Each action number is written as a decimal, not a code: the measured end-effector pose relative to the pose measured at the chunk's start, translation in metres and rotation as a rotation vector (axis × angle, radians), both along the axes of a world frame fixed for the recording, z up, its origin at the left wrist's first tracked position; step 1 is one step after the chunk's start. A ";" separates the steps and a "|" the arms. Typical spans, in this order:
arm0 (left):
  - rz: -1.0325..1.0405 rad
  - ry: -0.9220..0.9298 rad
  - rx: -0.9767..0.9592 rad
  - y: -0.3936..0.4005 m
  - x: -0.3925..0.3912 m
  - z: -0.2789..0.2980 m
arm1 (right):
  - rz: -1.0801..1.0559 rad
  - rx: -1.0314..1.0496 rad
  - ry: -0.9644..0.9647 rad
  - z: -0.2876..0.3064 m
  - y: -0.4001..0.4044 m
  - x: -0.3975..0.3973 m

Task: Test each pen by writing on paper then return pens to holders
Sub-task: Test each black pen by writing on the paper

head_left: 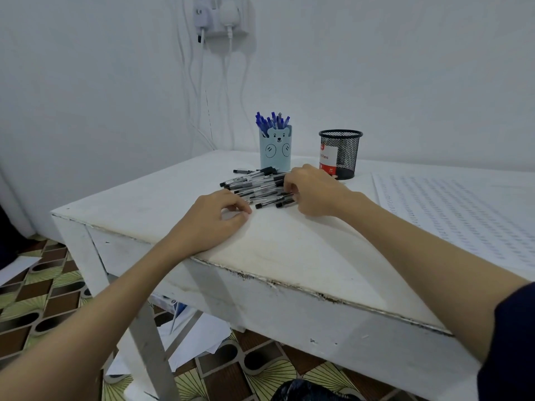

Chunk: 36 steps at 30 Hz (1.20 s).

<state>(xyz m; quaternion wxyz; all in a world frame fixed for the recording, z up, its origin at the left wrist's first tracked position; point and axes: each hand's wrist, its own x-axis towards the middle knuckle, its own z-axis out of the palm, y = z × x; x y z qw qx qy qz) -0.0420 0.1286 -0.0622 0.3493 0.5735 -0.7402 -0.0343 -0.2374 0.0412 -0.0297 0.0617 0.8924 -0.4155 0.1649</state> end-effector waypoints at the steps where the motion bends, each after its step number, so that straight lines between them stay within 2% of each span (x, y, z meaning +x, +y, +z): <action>1: 0.001 0.002 0.005 0.000 0.000 0.000 | 0.001 -0.005 0.013 0.000 -0.001 0.000; 8: 0.003 0.011 0.018 0.000 0.000 0.000 | 0.015 -0.015 -0.031 0.003 -0.002 -0.003; 10: 0.006 0.004 0.022 0.000 -0.001 0.001 | -0.008 -0.015 -0.095 0.005 0.001 -0.007; 15: -0.003 -0.017 0.003 0.002 -0.011 0.006 | -0.090 0.126 -0.531 0.026 0.008 -0.033; 17: -0.039 -0.022 -0.009 0.001 -0.025 0.009 | -0.128 0.307 -0.794 0.038 0.014 -0.049; 20: -0.113 -0.039 -0.011 -0.004 -0.054 0.014 | -0.072 0.684 -1.284 0.056 0.028 -0.083; 24: -0.228 -0.046 -0.001 -0.016 -0.111 0.016 | -0.011 0.933 -1.679 0.058 0.041 -0.149; 26: -0.294 -0.053 0.009 -0.024 -0.144 0.015 | 0.007 0.933 -1.864 0.055 0.047 -0.183; 31: -0.404 -0.053 0.046 -0.036 -0.203 0.016 | -0.001 0.852 -2.108 0.044 0.060 -0.233; 34: -0.444 -0.096 0.110 -0.043 -0.235 0.017 | -0.017 0.766 -2.181 0.039 0.067 -0.258; 36: -0.467 -0.150 0.194 -0.045 -0.250 0.018 | -0.040 0.736 -2.152 0.038 0.069 -0.268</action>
